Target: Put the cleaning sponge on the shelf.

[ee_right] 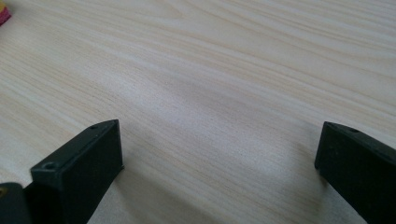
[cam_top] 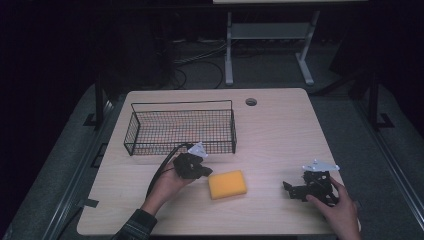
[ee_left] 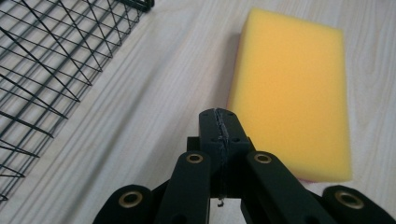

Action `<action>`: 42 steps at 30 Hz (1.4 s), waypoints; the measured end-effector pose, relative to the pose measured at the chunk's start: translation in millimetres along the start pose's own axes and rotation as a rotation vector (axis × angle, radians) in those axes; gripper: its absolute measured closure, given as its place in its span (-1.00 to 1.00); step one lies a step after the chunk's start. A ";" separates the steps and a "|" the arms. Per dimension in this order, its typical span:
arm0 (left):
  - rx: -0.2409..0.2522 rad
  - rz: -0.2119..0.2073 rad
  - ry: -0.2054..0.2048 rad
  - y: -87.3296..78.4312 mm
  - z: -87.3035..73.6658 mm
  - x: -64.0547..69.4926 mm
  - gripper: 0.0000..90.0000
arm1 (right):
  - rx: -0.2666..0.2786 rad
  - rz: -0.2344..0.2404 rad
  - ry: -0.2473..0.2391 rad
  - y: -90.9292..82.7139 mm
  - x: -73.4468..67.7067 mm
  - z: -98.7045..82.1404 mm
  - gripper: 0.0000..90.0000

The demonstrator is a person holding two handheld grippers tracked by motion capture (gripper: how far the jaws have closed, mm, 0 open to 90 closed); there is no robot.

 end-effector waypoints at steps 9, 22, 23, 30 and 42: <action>-0.030 -0.016 0.000 -0.3 -3.7 11.1 0.99 | 0.000 0.000 0.000 0.0 0.0 0.0 -1.00; -0.047 -0.007 -0.034 -8.0 -6.6 12.8 0.98 | 0.001 0.000 -0.001 0.0 0.0 0.1 -1.00; -0.037 -0.003 -0.053 -8.6 -5.4 12.7 0.95 | 0.000 0.000 0.000 0.0 0.0 0.0 -1.00; -0.059 0.021 -0.091 -15.1 -1.8 8.6 0.50 | 0.001 0.000 -0.001 0.0 0.0 0.1 -1.00; -0.110 0.052 -0.091 -15.0 9.2 15.0 -0.41 | 0.001 0.000 0.000 0.0 0.0 0.1 -1.00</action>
Point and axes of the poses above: each handheld gripper's, and its own axes: y roughly forward along the jaws, z roughly out of its top, x roughly to its right, the point moved 8 cm from there along y, roughly forward along the jaws, and after that the axes turned 4 degrees about -z, right-handed, at the moved point
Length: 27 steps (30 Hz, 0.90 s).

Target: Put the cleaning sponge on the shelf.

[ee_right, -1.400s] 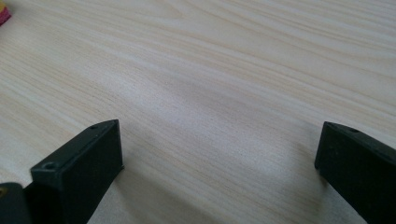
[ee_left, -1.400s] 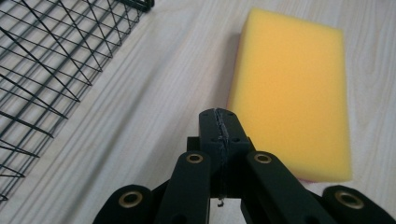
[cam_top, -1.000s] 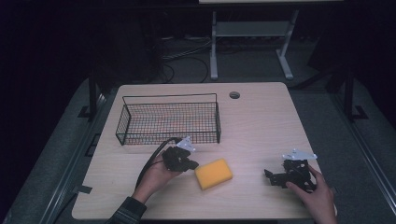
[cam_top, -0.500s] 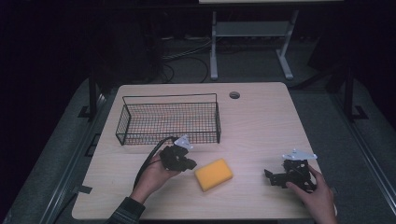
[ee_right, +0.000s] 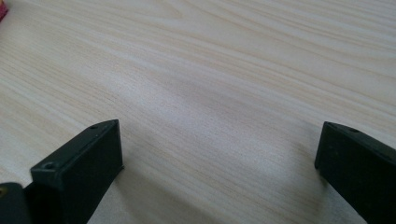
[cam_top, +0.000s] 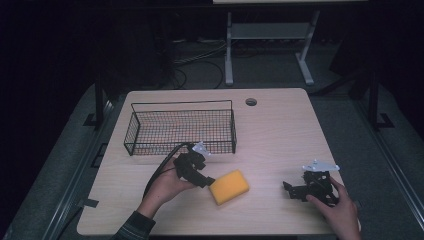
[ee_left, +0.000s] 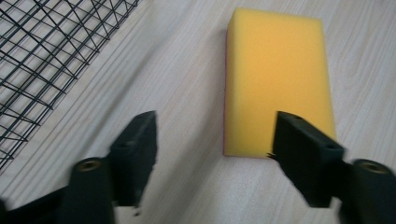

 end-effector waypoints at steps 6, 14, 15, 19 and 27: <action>-0.010 0.034 -0.003 -2.2 5.2 3.0 -0.72 | 0.000 0.000 0.000 0.0 0.0 0.0 -1.00; -0.038 0.017 0.016 0.6 12.3 15.0 -0.82 | 0.000 0.000 0.000 0.0 0.1 -0.1 -1.00; -0.038 0.017 0.016 0.6 12.3 15.0 -0.82 | 0.000 0.000 -0.001 0.0 0.1 0.0 -1.00; -0.043 -0.002 0.019 1.1 16.2 21.6 -0.82 | 0.000 0.000 -0.002 0.0 0.1 -0.1 -1.00; -0.050 -0.020 0.038 8.2 24.6 30.8 -0.82 | 0.000 -0.001 -0.001 0.0 0.1 0.0 -1.00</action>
Point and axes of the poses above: each handheld gripper's, and its own axes: y roughly forward along the jaws, z roughly out of its top, x roughly to its right, the point moved 8 cm from there along y, roughly forward along the jaws, and after that the axes turned 4 degrees about -z, right-handed, at the moved point
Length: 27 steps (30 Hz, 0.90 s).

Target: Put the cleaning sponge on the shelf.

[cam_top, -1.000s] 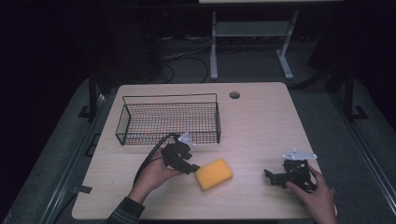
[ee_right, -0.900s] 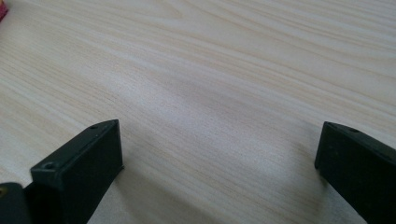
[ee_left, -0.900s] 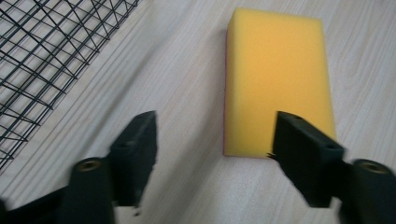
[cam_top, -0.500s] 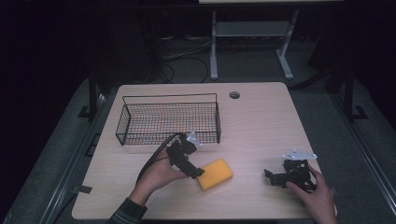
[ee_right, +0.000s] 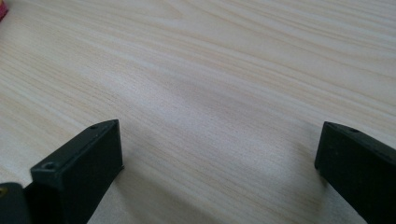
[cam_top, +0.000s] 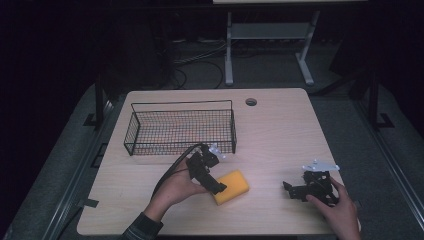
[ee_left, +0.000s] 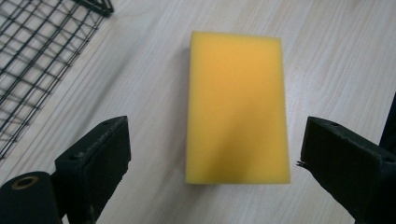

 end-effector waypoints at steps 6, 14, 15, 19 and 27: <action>-0.015 -0.011 0.013 8.5 5.4 6.2 -0.82 | 0.000 0.000 -0.001 0.0 0.0 0.0 -1.00; -0.047 -0.011 0.027 25.4 11.1 12.1 -0.82 | 0.000 0.000 -0.002 0.0 0.1 -0.1 -1.00; -0.055 -0.013 0.031 26.6 11.3 12.3 -0.82 | 0.000 0.000 -0.002 0.0 0.1 -0.1 -1.00; -0.075 -0.005 0.037 34.4 12.5 12.3 -0.82 | -0.001 0.000 -0.002 -0.1 0.2 -0.1 -1.00; -0.114 0.000 0.045 50.4 11.4 11.8 -0.82 | 0.000 0.000 -0.002 0.0 0.1 -0.1 -1.00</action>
Point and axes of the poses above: each handheld gripper's, and its own axes: y roughly forward along the jaws, z roughly out of its top, x roughly to its right, the point moved 8 cm from there along y, roughly forward along the jaws, and after that the axes turned 4 degrees about -z, right-handed, at the moved point
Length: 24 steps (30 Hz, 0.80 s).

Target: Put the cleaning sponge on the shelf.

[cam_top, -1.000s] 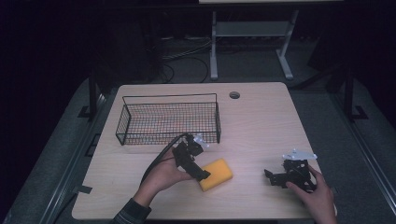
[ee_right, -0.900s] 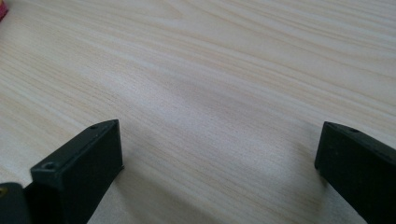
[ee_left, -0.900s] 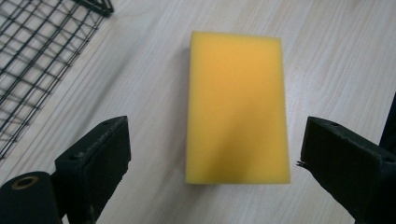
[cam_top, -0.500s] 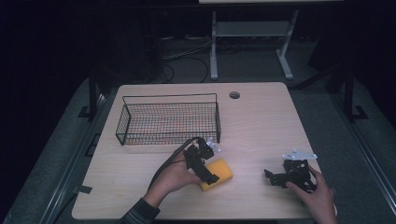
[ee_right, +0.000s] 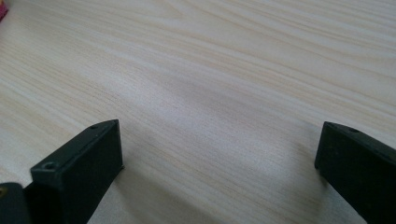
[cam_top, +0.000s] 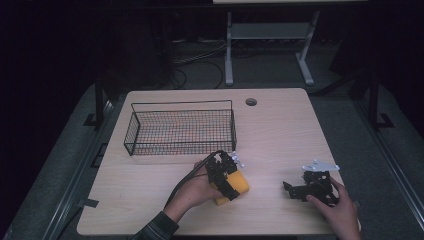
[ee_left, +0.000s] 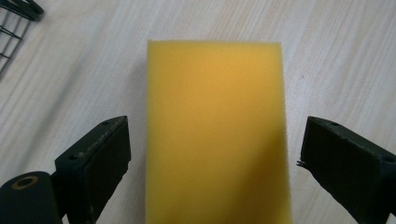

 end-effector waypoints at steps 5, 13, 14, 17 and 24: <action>-0.016 0.006 0.007 5.8 -0.9 -0.1 -0.82 | 0.000 0.000 0.000 0.0 -0.1 0.0 -1.00; -0.042 0.021 0.018 15.4 -3.2 -0.7 -0.81 | 0.000 0.001 0.000 0.1 -0.1 0.0 -1.00; -0.048 0.022 0.020 16.4 -3.8 -0.4 -0.81 | 0.000 0.000 0.001 0.1 -0.1 0.0 -1.00; -0.049 0.025 0.022 17.2 -3.9 -0.2 -0.76 | 0.000 0.001 0.000 0.1 -0.1 0.0 -1.00; -0.069 0.047 0.034 18.3 -6.2 -2.0 -0.68 | 0.000 0.000 0.000 0.0 0.0 0.0 -1.00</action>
Point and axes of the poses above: each handheld gripper's, and its own axes: y roughly forward along the jaws, z roughly out of its top, x roughly to its right, the point moved 8 cm from there along y, roughly forward along the jaws, and after that the axes turned 4 degrees about -z, right-handed, at the moved point
